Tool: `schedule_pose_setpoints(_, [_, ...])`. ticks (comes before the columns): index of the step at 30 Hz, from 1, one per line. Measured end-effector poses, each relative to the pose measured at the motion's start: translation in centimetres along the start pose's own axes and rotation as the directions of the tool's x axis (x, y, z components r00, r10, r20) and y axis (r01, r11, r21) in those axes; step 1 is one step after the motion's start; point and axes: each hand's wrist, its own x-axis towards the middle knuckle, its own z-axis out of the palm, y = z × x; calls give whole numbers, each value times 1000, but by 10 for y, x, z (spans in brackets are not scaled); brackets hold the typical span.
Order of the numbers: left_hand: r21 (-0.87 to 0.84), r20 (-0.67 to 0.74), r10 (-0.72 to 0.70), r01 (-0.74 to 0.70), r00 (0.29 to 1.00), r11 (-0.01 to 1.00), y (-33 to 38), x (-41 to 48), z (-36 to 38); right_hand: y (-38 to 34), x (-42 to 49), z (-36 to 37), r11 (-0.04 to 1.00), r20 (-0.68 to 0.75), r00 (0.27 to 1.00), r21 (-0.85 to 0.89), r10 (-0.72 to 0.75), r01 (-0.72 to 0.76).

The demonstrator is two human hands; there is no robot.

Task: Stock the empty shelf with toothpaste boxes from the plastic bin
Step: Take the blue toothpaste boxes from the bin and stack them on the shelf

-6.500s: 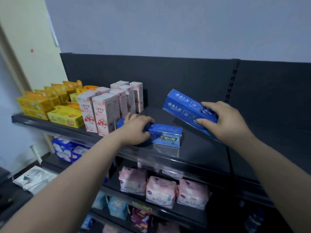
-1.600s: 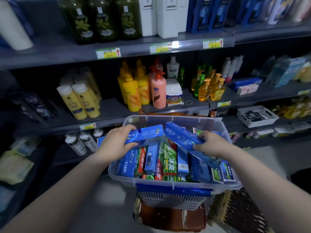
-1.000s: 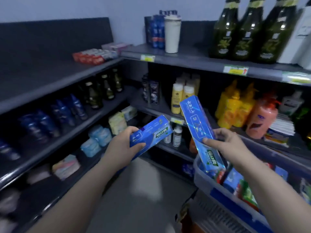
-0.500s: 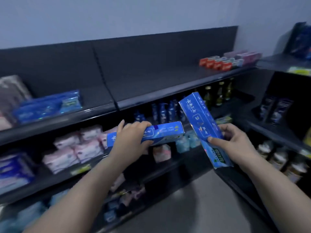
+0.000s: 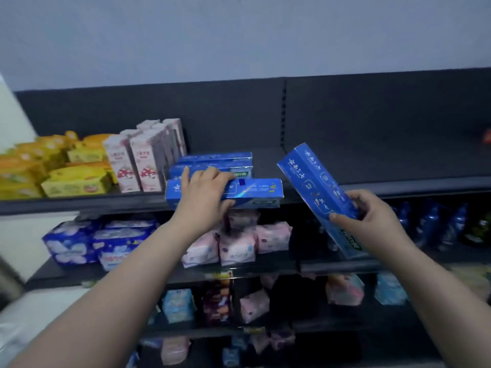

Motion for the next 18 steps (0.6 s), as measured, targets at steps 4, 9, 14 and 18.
schedule_pose_setpoints(4, [35, -79, -66, 69, 995, 997, -28, 48, -1, -14, 63, 23, 996, 30, 996, 8, -88, 88])
schedule_pose_setpoints(9, [60, -79, -110, 115, 991, 992, -46, 109, 8, -19, 141, 40, 989, 47, 988, 27, -148, 147])
schedule_pose_setpoints(14, [81, -9, -149, 149, 989, 986, -57, 150, 26, -20, 200, 52, 981, 109, 975, 6, -191, 192])
schedule_pose_setpoints(18, [90, 26, -193, 190, 981, 978, -68, 174, 36, -23, 231, 65, 976, 138, 966, 8, -218, 219])
